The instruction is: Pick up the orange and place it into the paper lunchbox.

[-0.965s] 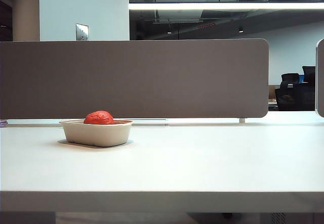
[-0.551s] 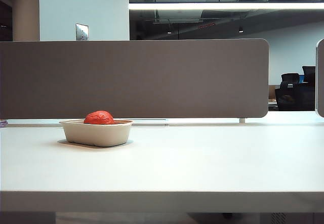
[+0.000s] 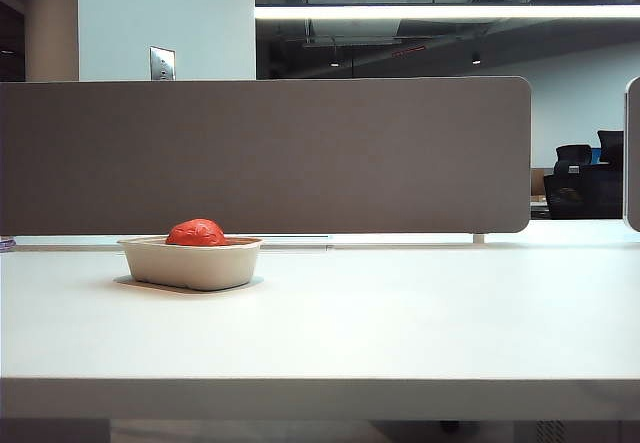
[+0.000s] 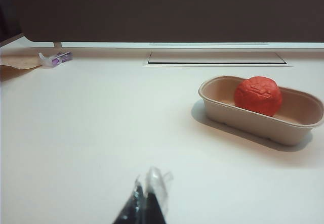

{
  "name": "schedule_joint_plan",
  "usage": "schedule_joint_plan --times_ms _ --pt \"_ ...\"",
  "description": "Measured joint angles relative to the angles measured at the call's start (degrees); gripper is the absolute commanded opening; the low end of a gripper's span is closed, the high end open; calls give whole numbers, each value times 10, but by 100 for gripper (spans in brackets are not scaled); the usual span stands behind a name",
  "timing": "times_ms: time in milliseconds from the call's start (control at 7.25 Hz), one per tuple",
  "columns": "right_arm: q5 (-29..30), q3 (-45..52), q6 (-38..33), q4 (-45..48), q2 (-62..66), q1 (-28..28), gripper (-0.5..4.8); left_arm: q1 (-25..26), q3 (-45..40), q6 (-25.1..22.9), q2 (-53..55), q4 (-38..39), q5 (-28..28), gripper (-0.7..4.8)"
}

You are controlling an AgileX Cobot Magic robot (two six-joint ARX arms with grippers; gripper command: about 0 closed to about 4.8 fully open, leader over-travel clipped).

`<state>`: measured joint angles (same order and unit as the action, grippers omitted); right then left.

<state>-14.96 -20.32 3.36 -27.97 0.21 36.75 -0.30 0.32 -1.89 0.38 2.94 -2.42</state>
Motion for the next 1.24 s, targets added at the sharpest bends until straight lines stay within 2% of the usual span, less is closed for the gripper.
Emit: schedule_joint_plan --times_ms 551,689,827,965,1241 --pt "0 6 0 13 0 0 -4 0 0 0 0 0 0 -4" --pt "-26 130 -1 184 0 -106 -4 0 0 0 0 0 0 -5" --pt "-13 145 -1 205 0 -132 -4 0 0 0 0 0 0 -5" --pt "172 192 -1 270 0 -313 -4 0 0 0 0 0 0 -4" --pt "182 199 -1 294 0 -359 -4 0 0 0 0 0 0 -4"
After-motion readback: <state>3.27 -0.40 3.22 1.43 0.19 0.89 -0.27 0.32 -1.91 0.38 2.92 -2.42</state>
